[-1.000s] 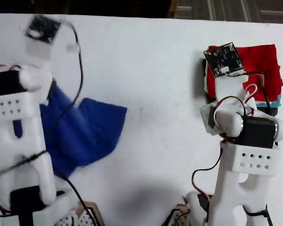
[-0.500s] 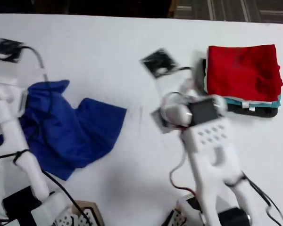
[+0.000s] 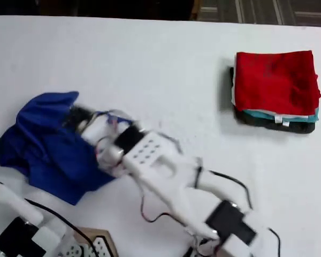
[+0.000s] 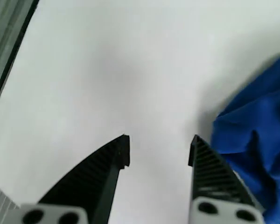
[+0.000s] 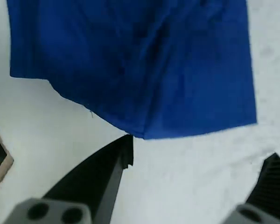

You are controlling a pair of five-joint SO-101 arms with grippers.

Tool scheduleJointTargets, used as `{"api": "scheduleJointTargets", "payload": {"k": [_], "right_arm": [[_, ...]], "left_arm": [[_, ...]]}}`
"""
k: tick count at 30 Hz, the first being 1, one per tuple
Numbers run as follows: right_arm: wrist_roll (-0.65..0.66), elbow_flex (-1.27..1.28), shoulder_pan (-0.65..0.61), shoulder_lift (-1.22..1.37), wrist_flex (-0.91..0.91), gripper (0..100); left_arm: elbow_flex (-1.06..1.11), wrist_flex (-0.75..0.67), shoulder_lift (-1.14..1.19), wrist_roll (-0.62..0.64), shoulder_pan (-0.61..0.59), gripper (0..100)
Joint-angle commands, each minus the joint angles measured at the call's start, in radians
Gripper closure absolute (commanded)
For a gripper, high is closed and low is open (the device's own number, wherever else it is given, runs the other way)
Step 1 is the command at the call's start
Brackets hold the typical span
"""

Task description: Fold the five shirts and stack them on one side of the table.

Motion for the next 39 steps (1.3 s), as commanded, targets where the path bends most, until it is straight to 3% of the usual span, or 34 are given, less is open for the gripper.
{"api": "scheduleJointTargets", "payload": {"k": [1, 11, 13, 17, 20, 22, 27, 34, 39], "right_arm": [[-0.011, -0.005, -0.051, 0.104, -0.101, 58.7], [-0.132, -0.101, -0.073, 0.386, -0.147, 59.5], [-0.132, -0.147, -0.062, 0.414, -0.088, 67.0], [-0.129, -0.218, 0.022, 0.453, -0.008, 99.5], [-0.129, -0.244, 0.140, 0.472, 0.027, 93.5], [-0.129, -0.261, 0.228, 0.470, 0.041, 98.0], [-0.078, -0.365, 0.447, 0.467, 0.114, 98.1], [-0.008, -0.720, 0.700, 0.469, 0.320, 98.1], [-0.008, -0.994, 0.794, 0.476, 0.395, 97.9]], "left_arm": [[-0.047, -0.015, -0.032, -0.008, -0.054, 77], [-0.047, -0.015, -0.031, -0.006, -0.075, 77], [-0.047, -0.018, -0.029, -0.005, -0.075, 77], [-0.039, -0.044, -0.026, -0.005, -0.075, 77], [-0.039, -0.044, -0.026, -0.006, -0.075, 77], [-0.039, -0.044, -0.026, -0.006, -0.075, 77], [-0.039, -0.043, -0.025, -0.008, -0.066, 77], [-0.036, -0.034, -0.025, -0.006, -0.041, 77], [0.002, -0.035, -0.028, -0.006, -0.009, 77]]}}
